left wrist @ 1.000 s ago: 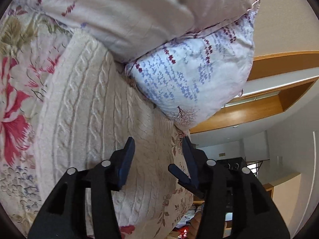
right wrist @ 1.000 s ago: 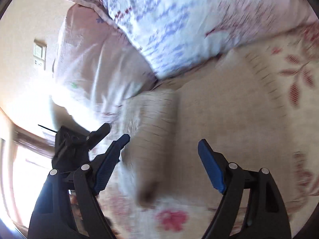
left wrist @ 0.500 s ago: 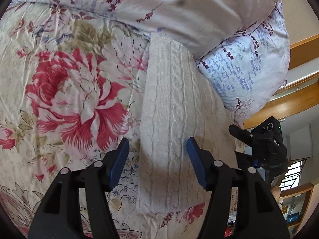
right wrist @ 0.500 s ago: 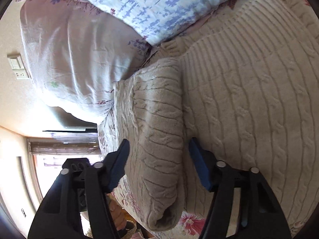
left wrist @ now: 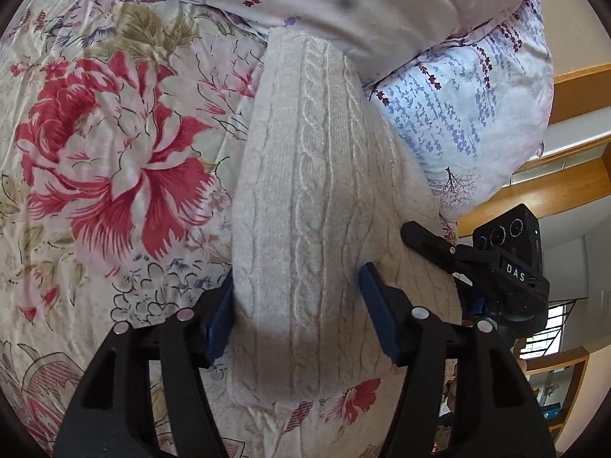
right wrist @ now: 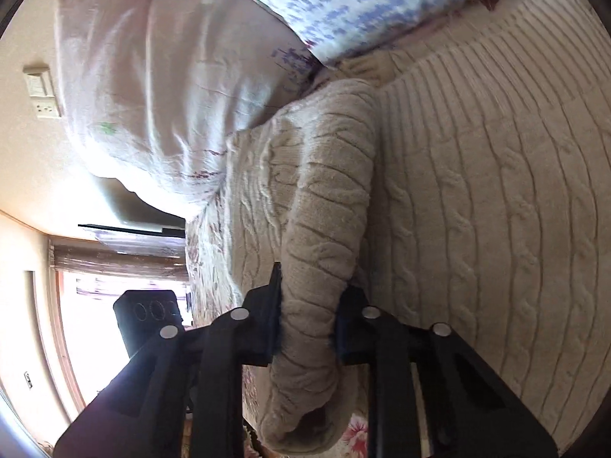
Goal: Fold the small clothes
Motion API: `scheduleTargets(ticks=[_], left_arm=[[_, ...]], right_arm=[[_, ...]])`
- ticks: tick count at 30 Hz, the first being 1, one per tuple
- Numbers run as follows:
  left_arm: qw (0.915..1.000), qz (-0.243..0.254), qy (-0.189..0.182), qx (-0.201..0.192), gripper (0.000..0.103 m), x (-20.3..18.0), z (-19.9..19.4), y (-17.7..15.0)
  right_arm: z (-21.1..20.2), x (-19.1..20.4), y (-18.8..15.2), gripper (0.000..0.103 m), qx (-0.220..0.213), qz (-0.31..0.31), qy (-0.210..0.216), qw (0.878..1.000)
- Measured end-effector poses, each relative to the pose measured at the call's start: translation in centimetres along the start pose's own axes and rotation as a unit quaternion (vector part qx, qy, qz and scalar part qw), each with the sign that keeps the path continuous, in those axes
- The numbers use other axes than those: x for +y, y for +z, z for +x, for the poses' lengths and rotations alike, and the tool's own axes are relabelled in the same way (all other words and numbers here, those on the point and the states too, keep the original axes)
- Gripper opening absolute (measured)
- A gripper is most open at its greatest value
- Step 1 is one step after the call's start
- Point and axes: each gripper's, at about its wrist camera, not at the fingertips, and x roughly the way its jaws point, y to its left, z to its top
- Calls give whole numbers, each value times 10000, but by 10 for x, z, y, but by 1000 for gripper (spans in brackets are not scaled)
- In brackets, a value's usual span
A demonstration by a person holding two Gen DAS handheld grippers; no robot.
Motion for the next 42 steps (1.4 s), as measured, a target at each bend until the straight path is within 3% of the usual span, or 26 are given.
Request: scheduleTargets(ticks=[6, 11, 23, 28, 33, 38, 42], left_arm=[[9984, -362, -348, -273, 68, 9, -15, 2], [9972, -387, -459, -446, 73, 8, -27, 4], [9981, -129, -491, -345, 73, -9, -21, 2], [9984, 8, -512, -225, 73, -21, -11, 0], [9983, 255, -514, -102, 73, -36, -1, -3], [9974, 438, -568, 11, 73, -50, 8, -6], [9960, 701, -552, 89, 73, -60, 13, -8]], right_arm=[[-21, 16, 4, 16, -343, -197, -43, 9992], [-40, 28, 7, 16, -528, -563, -453, 9960], [-130, 18, 18, 16, -1465, -842, -1289, 9771], [-144, -20, 14, 15, -1433, -465, -1586, 9758], [-152, -18, 8, 15, -1630, -535, -1545, 9730], [-143, -23, 9, 15, -1434, -756, -2158, 9629], [-135, -50, 9, 15, -1385, -493, -2423, 9590]])
